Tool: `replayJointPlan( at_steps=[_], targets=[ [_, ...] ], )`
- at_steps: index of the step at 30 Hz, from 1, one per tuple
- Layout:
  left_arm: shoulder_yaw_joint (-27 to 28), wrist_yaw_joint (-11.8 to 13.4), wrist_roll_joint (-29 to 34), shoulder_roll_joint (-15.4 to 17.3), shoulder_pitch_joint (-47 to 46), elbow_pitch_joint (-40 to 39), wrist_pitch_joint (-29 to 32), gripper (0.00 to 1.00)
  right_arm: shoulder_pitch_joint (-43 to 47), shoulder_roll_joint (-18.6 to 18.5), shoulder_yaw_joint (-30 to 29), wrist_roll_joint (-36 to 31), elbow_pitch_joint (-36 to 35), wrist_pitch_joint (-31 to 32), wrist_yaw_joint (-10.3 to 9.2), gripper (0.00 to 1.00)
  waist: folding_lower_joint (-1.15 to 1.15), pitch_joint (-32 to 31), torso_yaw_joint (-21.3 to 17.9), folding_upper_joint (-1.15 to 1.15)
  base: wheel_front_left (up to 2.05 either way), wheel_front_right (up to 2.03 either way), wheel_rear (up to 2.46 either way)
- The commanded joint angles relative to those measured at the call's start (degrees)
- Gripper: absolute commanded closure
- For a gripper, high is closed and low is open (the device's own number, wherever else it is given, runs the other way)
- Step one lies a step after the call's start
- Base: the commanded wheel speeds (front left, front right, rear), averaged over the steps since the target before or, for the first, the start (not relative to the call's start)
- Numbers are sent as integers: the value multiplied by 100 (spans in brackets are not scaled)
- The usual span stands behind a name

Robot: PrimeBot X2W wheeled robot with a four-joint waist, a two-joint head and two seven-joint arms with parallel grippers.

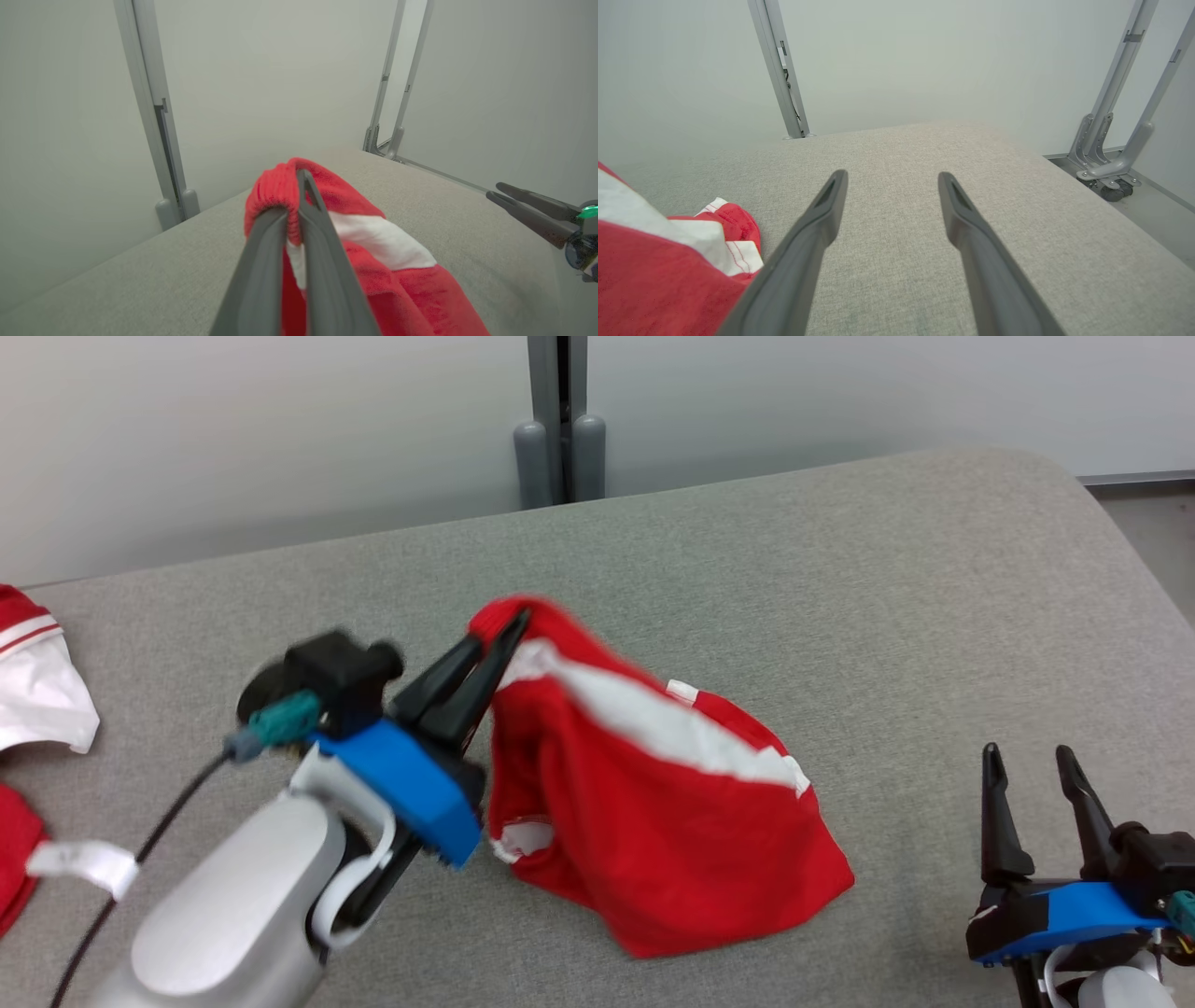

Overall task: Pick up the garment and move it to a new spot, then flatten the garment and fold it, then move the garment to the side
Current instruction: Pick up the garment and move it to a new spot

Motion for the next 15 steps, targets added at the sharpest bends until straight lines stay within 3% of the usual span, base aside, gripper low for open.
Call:
replayJointPlan(
  at_steps=[1,8,15],
  targets=[
    [52,45,-68,-14,181,156,-93,100,-70,-19,31,16,-25,-22,1,0,0,50,46,0,0,0,0],
    [279,164,-652,-268,1064,1562,-640,100,-148,-20,163,18,-39,-21,1,0,0,201,248,0,0,0,0],
    [460,35,-1091,-697,1335,2404,-900,100,-182,-20,257,-13,-15,-22,1,0,0,215,432,0,0,0,0]
  ],
)
